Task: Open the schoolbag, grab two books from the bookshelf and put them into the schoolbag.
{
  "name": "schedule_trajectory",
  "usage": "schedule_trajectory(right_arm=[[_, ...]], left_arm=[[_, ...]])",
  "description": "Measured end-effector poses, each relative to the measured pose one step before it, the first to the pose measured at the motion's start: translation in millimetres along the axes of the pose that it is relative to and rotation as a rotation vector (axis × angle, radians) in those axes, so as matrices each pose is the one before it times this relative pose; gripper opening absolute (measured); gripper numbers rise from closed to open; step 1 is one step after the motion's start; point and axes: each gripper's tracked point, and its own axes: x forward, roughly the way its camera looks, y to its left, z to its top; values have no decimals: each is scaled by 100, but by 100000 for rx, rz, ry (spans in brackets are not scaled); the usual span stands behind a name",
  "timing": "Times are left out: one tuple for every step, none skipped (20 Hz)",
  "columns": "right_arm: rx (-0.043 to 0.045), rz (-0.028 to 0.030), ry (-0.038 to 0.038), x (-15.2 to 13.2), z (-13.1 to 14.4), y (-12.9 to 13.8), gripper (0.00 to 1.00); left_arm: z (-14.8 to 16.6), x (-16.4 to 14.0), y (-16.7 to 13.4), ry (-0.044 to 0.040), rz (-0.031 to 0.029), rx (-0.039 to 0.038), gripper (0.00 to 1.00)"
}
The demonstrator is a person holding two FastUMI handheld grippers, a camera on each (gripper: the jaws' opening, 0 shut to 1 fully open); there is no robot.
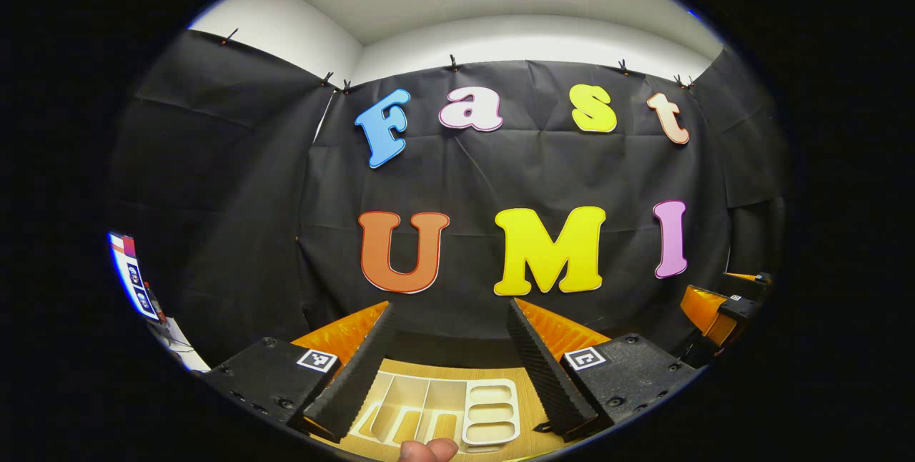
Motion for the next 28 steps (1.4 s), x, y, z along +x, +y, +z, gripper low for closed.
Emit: schedule_trajectory(right_arm=[[161, -9, -12, 17, -7, 23, 96], [94, 8, 44, 32, -63, -64, 96], [45, 99, 163, -19, -2, 21, 96], [41, 93, 18, -54, -43, 116, 96], [-10, 99, 34, -46, 52, 4, 96], [-33, 174, 58, -32, -37, 36, 96], [46, 225, 22, 2, -18, 125, 96], [132, 166, -85, 134, 12, 81, 96], [232, 314, -48, 74, -15, 134, 96], [113, 193, 15, -7, 26, 64, 96], [173, 205, -23, 33, -73, 65, 96], [167, 147, 131, -87, -1, 14, 96], [159, 301, 287, -4, -80, 97, 96], [87, 182, 338, 1, -83, -8, 96], [96, 222, 121, 12, -12, 42, 96], [-38, 167, -94, 1, 99, 54, 96], [-95, -90, -415, 6, 92, -47, 96], [-57, -44, -216, -15, 113, -41, 96], [48, -66, -242, -77, 71, -15, 96], [120, 213, -22, 49, -15, 74, 96], [-191, 90, 87, -50, -17, 16, 96], [-198, 54, -53, -22, 29, 8, 96], [6, -38, -111, 59, 71, -16, 96], [20, -66, -113, -20, 49, -28, 96], [-151, -99, 41, -54, -29, -41, 96], [-266, -117, 221, -56, -48, -43, 96], [-99, 51, 146, -13, -59, 9, 96], [134, 187, 93, 28, 58, 134, 96]], left_arm=[[233, -91, -64, -143, -84, 146, 99], [231, -87, -79, -81, -16, 111, 99], [-214, -14, 31, -6, -64, 112, 99], [-33, -20, 12, -48, 63, 175, 99], [70, -96, 140, -120, 65, 212, 99], [102, 27, 5, -217, 163, 266, 99], [114, -112, 42, -98, 185, 364, 99], [75, -57, 7, 16, 111, 353, 99], [-41, 120, -52, 19, 144, 312, 99], [21, -133, 93, -66, 220, 258, 99], [52, -82, 127, -163, 149, 154, 99], [114, 55, 25, -77, 113, 241, 99], [-120, -134, -73, -7, 223, 281, 99], [15, -83, 219, 8, 234, 236, 99], [29, -6, 58, -103, 114, 6, 99], [96, -72, -24, -162, 101, -33, 99], [36, -90, -125, -212, 28, -42, 99], [121, -43, -78, -176, -51, 40, 99], [-43, 61, -85, -64, -75, 95, 99], [37, -45, 35, 25, 7, 166, 99], [-16, -30, -60, -76, -109, 3, 99], [89, -18, -19, -186, -105, -118, 99], [-13, -23, 2, -127, -82, -4, 99], [-22, 46, -48, 78, -50, 105, 99], [61, -40, -130, 131, -268, 66, 99], [-48, -51, 50, 45, -58, -4, 99], [93, -54, 0, -120, 87, 38, 99], [39, 40, -15, -83, 84, 140, 99]])
